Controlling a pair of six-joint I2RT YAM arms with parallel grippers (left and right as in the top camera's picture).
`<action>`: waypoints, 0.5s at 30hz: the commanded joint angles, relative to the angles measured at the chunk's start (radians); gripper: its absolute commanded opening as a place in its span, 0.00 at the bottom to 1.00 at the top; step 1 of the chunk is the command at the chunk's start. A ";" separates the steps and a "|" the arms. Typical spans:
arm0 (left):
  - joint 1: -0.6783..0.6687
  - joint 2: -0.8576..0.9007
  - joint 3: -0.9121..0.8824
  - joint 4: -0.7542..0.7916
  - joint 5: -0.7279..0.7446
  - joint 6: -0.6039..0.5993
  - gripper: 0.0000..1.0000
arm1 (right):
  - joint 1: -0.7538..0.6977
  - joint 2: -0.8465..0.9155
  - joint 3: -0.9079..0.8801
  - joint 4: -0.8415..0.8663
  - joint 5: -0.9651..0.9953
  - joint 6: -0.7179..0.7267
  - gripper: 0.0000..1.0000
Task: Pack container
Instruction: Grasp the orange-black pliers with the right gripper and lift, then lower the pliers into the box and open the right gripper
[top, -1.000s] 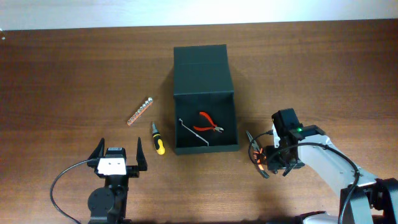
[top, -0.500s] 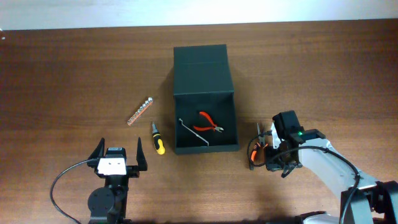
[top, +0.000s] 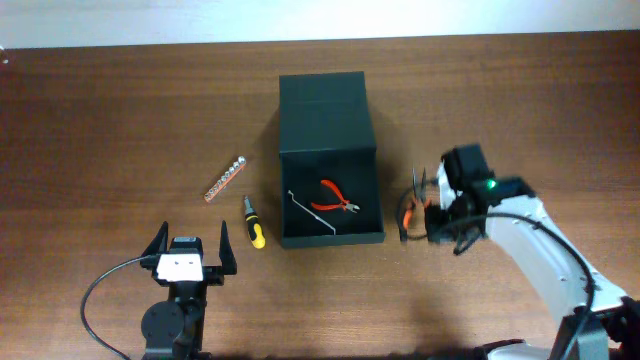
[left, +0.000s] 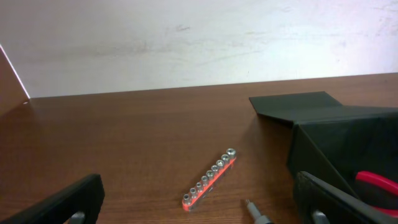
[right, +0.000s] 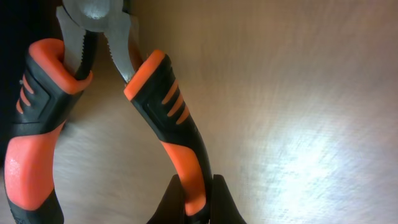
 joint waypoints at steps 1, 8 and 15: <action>-0.003 -0.007 -0.005 0.000 0.008 -0.002 0.99 | -0.002 -0.006 0.130 -0.021 -0.006 -0.035 0.04; -0.003 -0.007 -0.005 0.000 0.008 -0.002 0.99 | 0.011 -0.006 0.278 -0.043 -0.036 -0.200 0.04; -0.003 -0.007 -0.005 0.000 0.008 -0.002 0.99 | 0.117 0.003 0.286 0.062 -0.085 -0.441 0.04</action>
